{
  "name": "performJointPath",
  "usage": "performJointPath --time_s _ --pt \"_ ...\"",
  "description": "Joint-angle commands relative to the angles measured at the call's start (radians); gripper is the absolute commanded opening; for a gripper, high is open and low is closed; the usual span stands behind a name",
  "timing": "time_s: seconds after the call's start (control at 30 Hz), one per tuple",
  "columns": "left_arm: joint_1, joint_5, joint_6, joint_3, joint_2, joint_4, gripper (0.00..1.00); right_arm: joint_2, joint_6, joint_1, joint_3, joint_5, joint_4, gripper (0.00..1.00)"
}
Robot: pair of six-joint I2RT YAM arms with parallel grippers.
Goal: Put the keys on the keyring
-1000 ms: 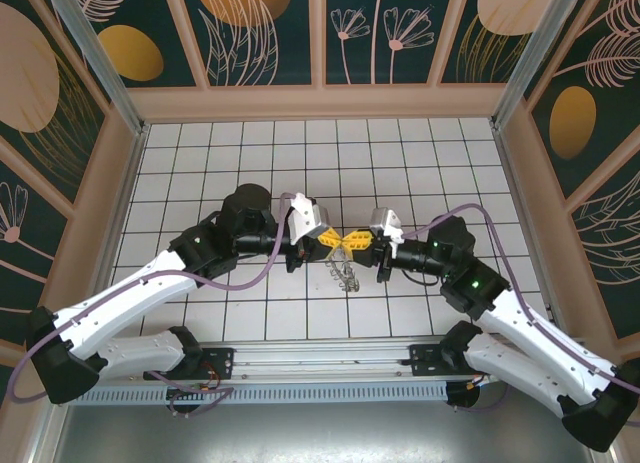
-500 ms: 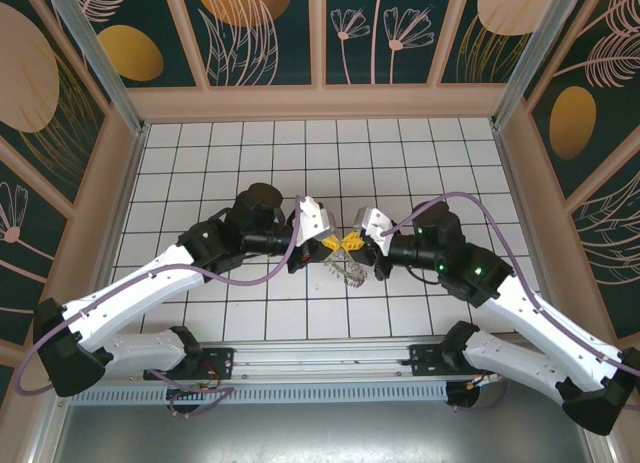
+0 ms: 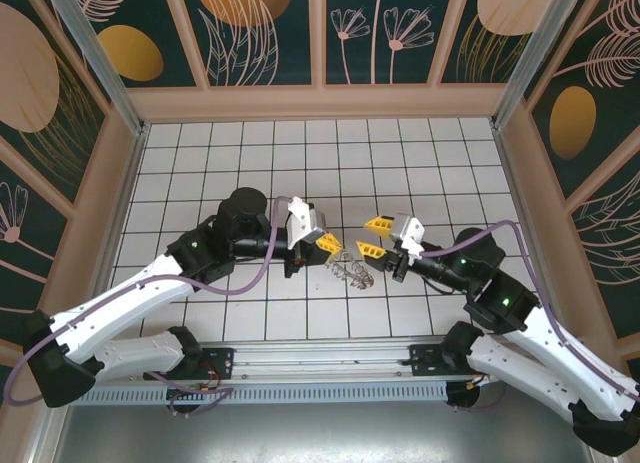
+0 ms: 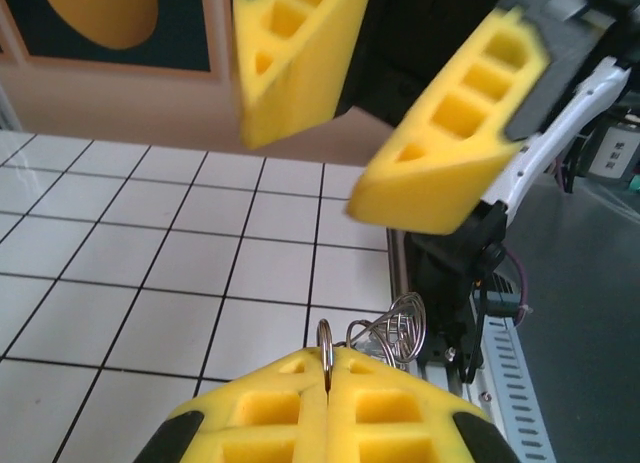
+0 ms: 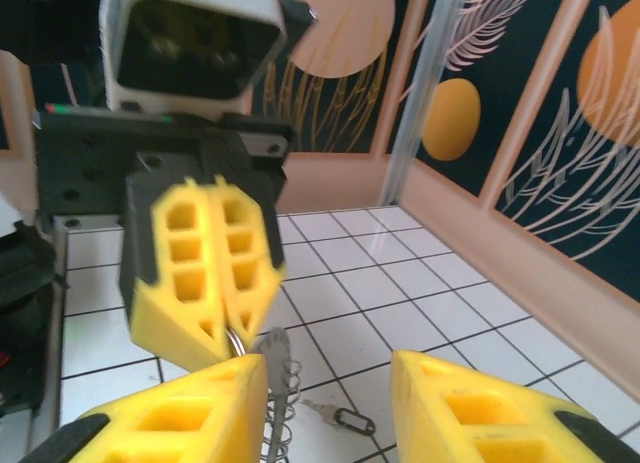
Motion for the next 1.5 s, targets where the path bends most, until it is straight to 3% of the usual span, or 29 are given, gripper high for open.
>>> performJointPath --time_s 0.0,0.17,0.8,1.17,1.47 --pt "-0.004 0.060 -0.032 -0.009 -0.032 0.100 0.00 -0.030 0.010 -0.009 -0.035 0.044 0.056 0.35" --pt "-0.003 0.104 -0.053 -0.005 -0.048 0.135 0.00 -0.007 0.033 -0.012 -0.034 -0.050 0.042 0.29" --pt "-0.003 0.103 -0.078 -0.017 -0.030 0.184 0.00 0.068 0.145 -0.009 -0.070 -0.292 0.221 0.32" --pt "-0.002 0.087 -0.083 -0.046 -0.025 0.184 0.00 0.077 0.190 0.005 -0.109 -0.309 0.323 0.28" --pt "-0.003 0.013 -0.120 -0.069 -0.027 0.222 0.00 0.059 0.193 0.030 -0.121 -0.272 0.313 0.36"
